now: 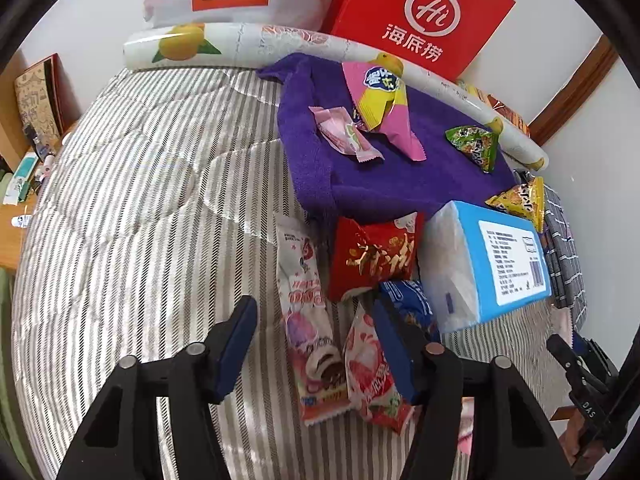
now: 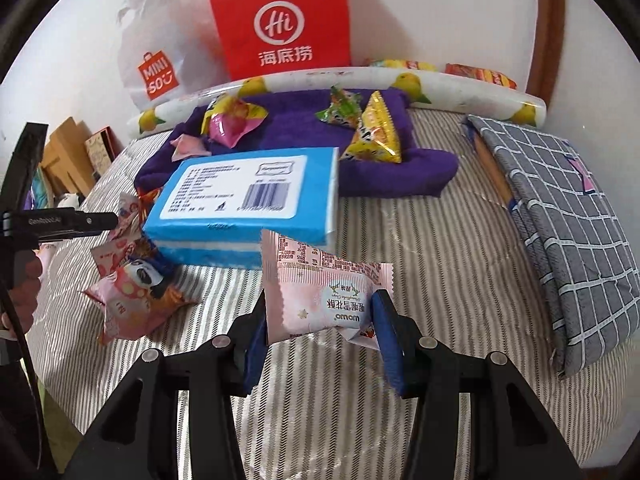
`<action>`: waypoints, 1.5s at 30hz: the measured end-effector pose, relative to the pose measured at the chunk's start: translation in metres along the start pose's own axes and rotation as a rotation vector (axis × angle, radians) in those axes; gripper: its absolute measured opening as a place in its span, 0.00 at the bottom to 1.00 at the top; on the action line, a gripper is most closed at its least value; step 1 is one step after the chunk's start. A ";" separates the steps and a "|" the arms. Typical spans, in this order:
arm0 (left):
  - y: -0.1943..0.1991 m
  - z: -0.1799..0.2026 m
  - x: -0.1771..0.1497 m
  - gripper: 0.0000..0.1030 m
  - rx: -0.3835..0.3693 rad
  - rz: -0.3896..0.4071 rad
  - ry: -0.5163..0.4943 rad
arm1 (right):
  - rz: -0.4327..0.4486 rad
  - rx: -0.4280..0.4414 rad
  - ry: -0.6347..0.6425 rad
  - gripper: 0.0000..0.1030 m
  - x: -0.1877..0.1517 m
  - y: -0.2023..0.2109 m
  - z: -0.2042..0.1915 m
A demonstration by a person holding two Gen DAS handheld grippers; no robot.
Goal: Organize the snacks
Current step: 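Grasp the pink wrapped candy with the right tool while the left tool grasps a white ice-cream stick packet, then carry the pink candy and white stick packet over the purple towel with both tools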
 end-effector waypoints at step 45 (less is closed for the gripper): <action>0.084 -0.004 -0.039 0.22 -0.075 0.125 0.072 | 0.094 0.019 0.006 0.46 0.012 0.067 -0.034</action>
Point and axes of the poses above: each gripper's, at about its wrist camera, not at the fingertips, and y roughly against the way its jaws point, z to its right, x to its top, the point moved 3 cm from there along -y, roughly the way its jaws point, and after that the axes turned 2 degrees about z, right-handed, at the moved point
